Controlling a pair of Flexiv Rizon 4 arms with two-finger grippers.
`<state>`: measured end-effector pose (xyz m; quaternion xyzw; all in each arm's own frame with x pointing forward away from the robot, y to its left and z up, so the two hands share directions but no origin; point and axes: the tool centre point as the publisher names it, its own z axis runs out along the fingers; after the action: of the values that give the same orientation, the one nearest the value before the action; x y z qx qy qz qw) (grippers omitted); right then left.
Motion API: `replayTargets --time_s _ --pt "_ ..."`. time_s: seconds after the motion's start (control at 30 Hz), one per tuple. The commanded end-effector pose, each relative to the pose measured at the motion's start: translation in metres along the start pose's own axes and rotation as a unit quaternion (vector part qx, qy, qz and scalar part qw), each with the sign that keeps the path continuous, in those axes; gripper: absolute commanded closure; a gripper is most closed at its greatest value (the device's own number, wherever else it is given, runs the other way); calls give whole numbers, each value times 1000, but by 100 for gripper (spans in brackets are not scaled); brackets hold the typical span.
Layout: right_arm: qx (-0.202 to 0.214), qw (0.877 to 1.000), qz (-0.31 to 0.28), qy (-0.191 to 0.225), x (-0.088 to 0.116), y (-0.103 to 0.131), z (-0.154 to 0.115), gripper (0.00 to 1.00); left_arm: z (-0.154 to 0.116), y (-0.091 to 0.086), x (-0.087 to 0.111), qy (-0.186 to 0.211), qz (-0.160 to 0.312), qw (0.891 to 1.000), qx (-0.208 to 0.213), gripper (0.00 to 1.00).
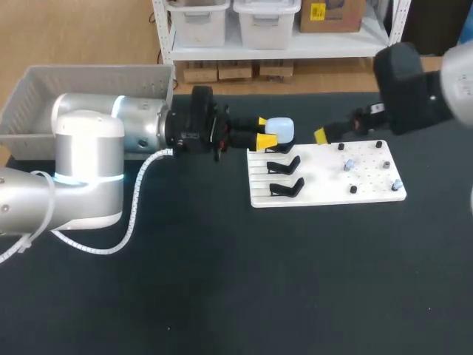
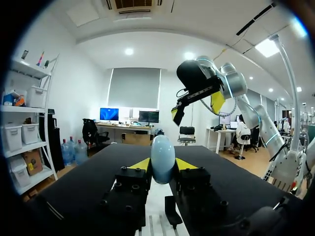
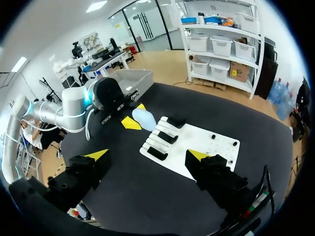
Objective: Pick up each earbud case from the left stands, insert the matching earbuds, close the lid, and place the case in the box.
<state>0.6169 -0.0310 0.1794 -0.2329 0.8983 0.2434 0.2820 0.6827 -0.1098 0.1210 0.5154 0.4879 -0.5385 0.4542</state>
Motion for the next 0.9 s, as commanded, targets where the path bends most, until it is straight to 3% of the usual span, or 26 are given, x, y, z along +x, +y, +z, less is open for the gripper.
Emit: replayTargets --time_s 0.03,0.9 --pt "13 1000 2 12 -9 8 22 0 0 0 1 -2 2 1000 -1 100" --pt "-9 999 21 43 -19 -1 71 0 0 0 1 -2 2 1000 -1 100"
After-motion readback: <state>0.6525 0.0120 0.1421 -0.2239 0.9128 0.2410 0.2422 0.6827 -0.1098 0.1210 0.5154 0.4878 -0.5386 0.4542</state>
